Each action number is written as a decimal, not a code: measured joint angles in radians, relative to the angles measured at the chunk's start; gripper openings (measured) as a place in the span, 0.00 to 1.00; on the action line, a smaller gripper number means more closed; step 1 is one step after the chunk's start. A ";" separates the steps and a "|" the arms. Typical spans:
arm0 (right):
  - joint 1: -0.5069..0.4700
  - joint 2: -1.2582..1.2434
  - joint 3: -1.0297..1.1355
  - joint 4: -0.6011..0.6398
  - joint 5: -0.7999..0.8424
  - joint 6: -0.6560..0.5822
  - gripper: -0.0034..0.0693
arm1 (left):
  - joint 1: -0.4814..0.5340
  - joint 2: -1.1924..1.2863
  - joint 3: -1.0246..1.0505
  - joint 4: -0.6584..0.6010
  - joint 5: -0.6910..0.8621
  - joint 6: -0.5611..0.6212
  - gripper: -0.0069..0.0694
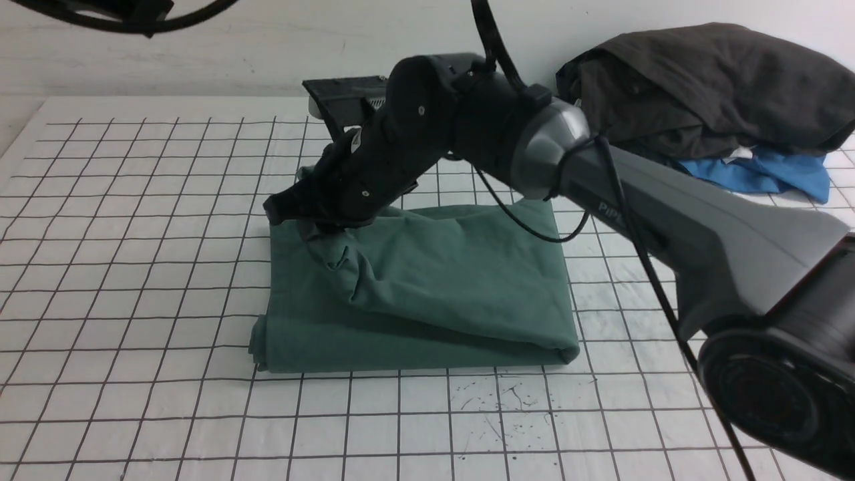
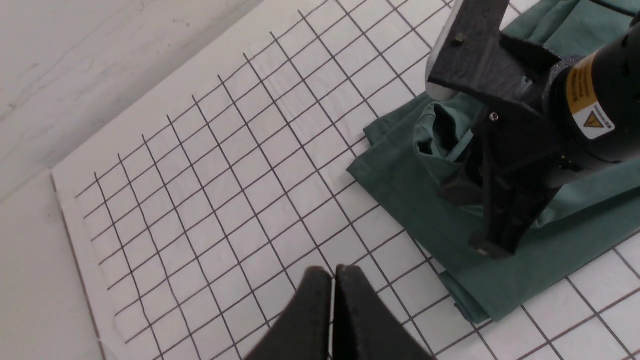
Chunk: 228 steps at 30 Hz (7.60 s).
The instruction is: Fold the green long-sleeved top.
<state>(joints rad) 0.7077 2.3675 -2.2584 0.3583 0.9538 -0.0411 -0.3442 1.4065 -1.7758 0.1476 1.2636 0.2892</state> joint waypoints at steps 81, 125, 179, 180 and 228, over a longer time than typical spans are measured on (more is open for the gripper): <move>-0.030 -1.763 1.436 -0.103 -0.442 -0.268 0.03 | 0.000 -1.424 1.311 -0.015 -0.376 -0.431 0.08; -0.782 -2.377 2.284 -0.371 -0.610 0.196 0.03 | 0.000 -1.425 1.313 -0.015 -0.373 -0.431 0.08; -0.761 -2.377 2.284 -0.358 -0.604 0.168 0.03 | 0.330 -1.425 1.588 -0.136 -0.894 -0.391 0.08; -0.761 -2.377 2.284 -0.358 -0.604 0.168 0.03 | 0.379 -1.425 1.636 -0.162 -0.944 -0.374 0.08; -0.761 -2.377 2.284 -0.358 -0.603 0.169 0.03 | 0.420 -1.424 1.802 -0.168 -0.911 -0.254 0.08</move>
<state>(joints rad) -0.0534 -0.0096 0.0254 0.0000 0.3507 0.1278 0.0761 -0.0174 0.0259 -0.0204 0.3530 0.0357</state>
